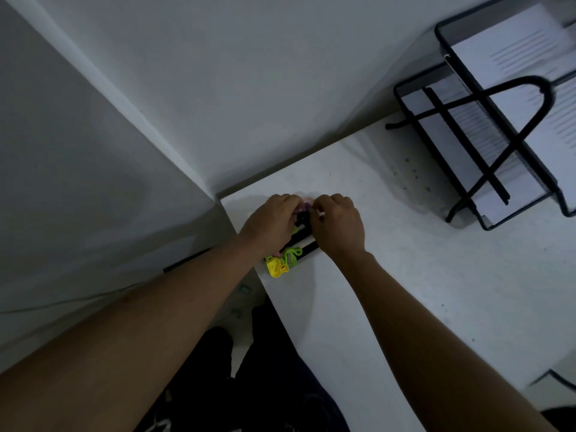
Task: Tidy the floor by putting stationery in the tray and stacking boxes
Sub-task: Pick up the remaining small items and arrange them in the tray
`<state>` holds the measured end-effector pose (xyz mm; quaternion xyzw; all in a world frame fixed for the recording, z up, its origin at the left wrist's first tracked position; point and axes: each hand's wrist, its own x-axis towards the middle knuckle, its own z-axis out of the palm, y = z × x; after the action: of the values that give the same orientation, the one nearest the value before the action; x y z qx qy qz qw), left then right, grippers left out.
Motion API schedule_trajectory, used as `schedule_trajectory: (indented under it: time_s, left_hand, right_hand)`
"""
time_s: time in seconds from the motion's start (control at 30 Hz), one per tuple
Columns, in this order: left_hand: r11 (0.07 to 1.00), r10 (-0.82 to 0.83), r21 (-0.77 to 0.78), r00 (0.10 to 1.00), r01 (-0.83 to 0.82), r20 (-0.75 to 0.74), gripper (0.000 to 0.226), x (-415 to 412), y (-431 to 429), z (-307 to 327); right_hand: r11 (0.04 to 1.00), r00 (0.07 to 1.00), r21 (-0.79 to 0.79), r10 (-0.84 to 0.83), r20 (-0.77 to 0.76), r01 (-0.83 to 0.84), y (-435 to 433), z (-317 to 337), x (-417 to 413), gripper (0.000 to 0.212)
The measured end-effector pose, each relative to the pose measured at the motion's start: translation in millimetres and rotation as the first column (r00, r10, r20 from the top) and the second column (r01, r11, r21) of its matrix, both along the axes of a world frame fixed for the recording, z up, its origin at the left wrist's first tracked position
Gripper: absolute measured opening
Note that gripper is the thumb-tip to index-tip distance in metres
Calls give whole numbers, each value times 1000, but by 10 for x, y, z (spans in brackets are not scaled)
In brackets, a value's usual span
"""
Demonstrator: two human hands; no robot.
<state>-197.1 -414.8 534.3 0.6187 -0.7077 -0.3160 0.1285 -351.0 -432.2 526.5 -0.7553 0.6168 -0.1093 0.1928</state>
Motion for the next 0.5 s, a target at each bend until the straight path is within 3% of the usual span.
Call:
schedule_trajectory:
  time_s: [0.27,0.5]
  left_hand:
    - [999,-24,24,999,23,39,22,0,6,5]
    - [999,-35,36,999,34,33,19,-37,-8,31]
  right_hand:
    - [1000,998,-12,20,-53,-21,-15,-36,23,21]
    - [989,986,-8,147,-77,-148,-32,-11,-40,20]
